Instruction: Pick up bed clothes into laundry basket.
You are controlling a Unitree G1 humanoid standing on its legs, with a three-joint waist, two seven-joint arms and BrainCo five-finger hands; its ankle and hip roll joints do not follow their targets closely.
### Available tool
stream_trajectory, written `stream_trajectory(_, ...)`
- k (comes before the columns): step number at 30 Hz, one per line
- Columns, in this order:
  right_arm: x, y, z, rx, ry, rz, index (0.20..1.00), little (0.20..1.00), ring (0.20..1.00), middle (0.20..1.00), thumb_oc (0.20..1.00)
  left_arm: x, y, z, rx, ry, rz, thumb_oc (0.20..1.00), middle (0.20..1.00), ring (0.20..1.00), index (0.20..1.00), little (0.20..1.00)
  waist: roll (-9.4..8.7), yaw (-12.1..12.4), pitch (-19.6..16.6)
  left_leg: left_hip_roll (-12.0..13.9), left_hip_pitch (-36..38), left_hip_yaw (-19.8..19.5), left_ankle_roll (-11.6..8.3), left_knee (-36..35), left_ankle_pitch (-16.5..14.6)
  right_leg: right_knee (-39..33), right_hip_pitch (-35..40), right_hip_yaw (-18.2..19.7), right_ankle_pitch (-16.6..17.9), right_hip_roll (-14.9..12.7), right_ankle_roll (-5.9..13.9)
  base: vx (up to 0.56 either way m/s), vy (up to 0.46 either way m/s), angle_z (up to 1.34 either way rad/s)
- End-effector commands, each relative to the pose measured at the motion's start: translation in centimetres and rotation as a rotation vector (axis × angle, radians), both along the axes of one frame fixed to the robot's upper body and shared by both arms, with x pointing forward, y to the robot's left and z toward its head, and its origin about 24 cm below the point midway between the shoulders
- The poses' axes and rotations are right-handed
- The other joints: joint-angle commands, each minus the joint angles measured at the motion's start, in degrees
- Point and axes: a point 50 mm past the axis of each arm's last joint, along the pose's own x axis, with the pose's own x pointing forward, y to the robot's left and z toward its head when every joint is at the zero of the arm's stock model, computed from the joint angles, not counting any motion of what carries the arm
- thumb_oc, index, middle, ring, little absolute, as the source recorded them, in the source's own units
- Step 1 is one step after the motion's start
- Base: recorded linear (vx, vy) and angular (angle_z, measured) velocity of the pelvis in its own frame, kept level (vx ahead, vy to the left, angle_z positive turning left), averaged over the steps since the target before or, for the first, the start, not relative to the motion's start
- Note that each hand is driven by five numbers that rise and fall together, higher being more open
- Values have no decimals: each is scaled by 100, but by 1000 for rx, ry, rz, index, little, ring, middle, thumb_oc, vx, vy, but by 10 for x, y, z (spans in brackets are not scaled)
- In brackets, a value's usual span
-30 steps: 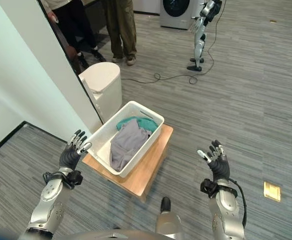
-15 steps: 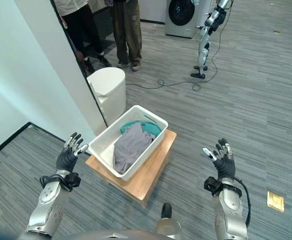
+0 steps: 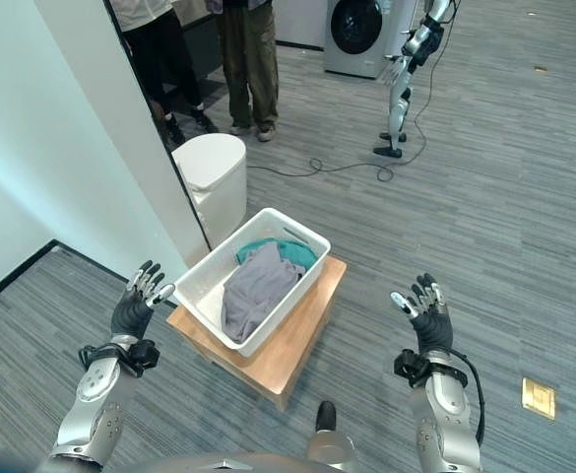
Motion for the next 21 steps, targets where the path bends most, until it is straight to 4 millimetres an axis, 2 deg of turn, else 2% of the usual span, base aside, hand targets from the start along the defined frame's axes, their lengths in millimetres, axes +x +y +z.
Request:
stream_trajectory(1,15,4,33,-15,-186,19,1000,1000,1000,1000,1000,13,9,34,63,-178,8,1000,1000,1000,1000,1000,-90,24,127,71,-99,-156,-132,65,203,577,721,135,-746,-510,470,0,0,0)
stream_trajectory(21,12,1,28,-44,-150,19,1000,1000,1000,1000,1000,16,5,33,88,-177,-7,1000,1000,1000,1000,1000,-90,-6,92,85,-62,-189,-143,65,175,604,760,107,-793,-485,476,0,0,0)
